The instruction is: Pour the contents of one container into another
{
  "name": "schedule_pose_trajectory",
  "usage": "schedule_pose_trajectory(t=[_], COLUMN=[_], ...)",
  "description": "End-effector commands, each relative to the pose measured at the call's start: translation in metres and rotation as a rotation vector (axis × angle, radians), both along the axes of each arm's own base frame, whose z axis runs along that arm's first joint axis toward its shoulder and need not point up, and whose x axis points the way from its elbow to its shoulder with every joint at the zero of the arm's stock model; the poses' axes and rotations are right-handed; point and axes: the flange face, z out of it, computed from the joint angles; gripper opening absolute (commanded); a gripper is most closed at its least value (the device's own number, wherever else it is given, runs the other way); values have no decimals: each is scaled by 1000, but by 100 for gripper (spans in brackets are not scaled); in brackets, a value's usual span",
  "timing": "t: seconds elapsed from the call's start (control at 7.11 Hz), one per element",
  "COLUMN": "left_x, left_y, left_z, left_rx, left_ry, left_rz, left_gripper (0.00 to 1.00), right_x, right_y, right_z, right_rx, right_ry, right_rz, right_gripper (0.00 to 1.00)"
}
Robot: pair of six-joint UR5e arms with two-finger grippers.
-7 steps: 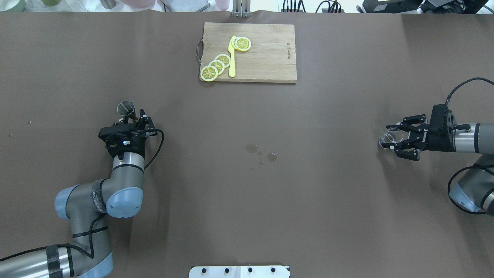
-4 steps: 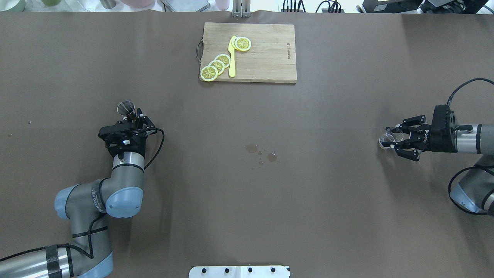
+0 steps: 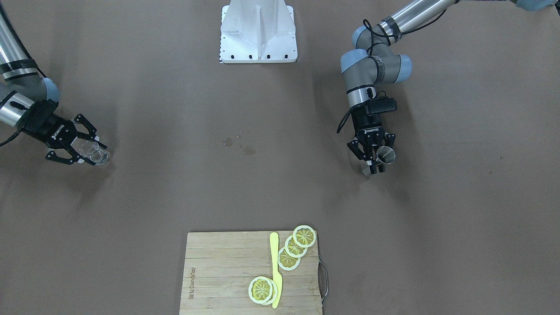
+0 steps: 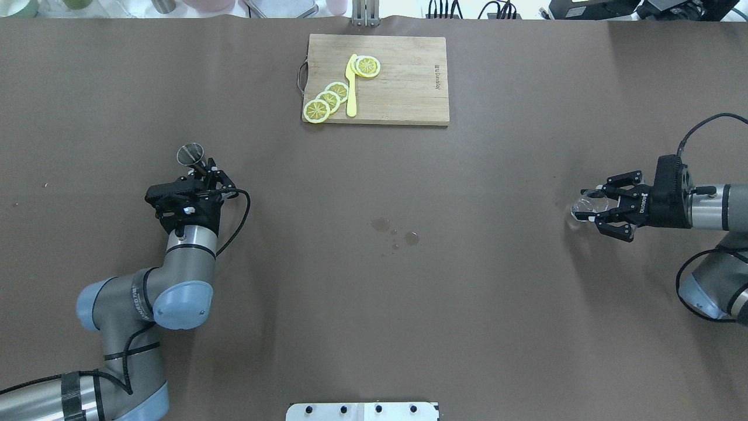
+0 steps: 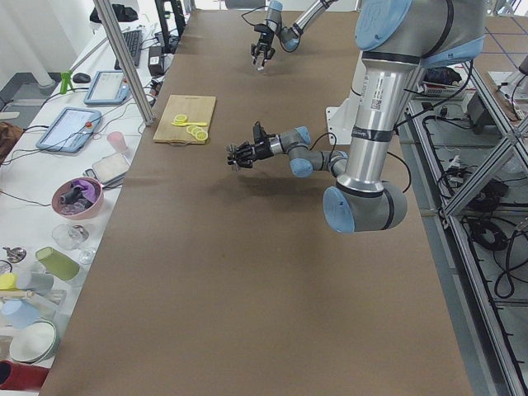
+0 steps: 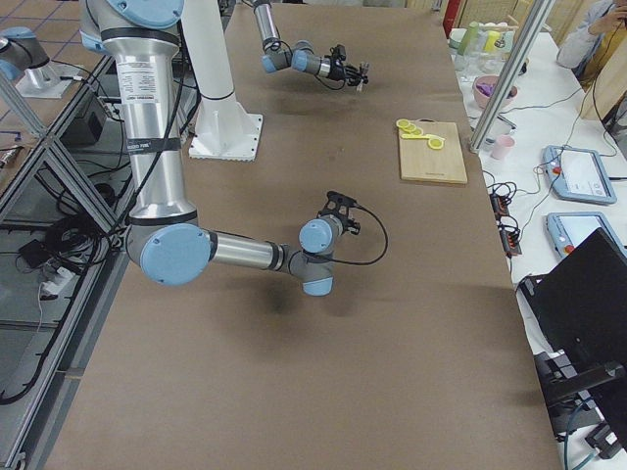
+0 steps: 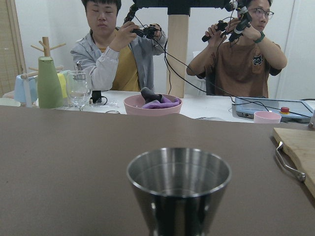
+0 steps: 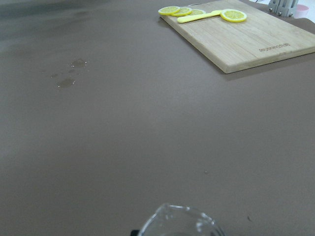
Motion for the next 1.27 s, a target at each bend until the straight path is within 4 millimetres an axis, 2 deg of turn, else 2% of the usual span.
schedule_pose_trajectory(t=[0.0, 0.14, 0.42, 0.56, 0.7, 0.84, 0.98, 1.13], left_x=[-11, -17, -29, -29, -30, -38, -47, -51], left_y=[0, 1, -4, 0, 1, -8, -18, -18], left_z=[-9, -21, -48, -59, -66, -65, -61, -65], left_rx=[10, 30, 123, 131, 117, 105, 98, 110], left_ry=[-35, -9, -114, -109, -57, -28, -30, -2], left_rz=[49, 56, 219, 290, 369, 349, 358, 356], left_gripper=[0, 0, 0, 0, 0, 0, 0, 0], right_x=[16, 21, 22, 18, 22, 32, 34, 36], right_y=[-9, -16, -27, -34, -51, -68, -72, -75], right_z=[-12, -22, -43, -58, -73, -83, -84, -90], right_rx=[-11, -13, 3, 8, 7, -2, 0, 6], right_ry=[-17, -15, -26, -28, -25, -17, -16, -19], right_rz=[-12, -9, 1, -21, -32, -41, -40, -32], right_gripper=[6, 0, 0, 0, 0, 0, 0, 0])
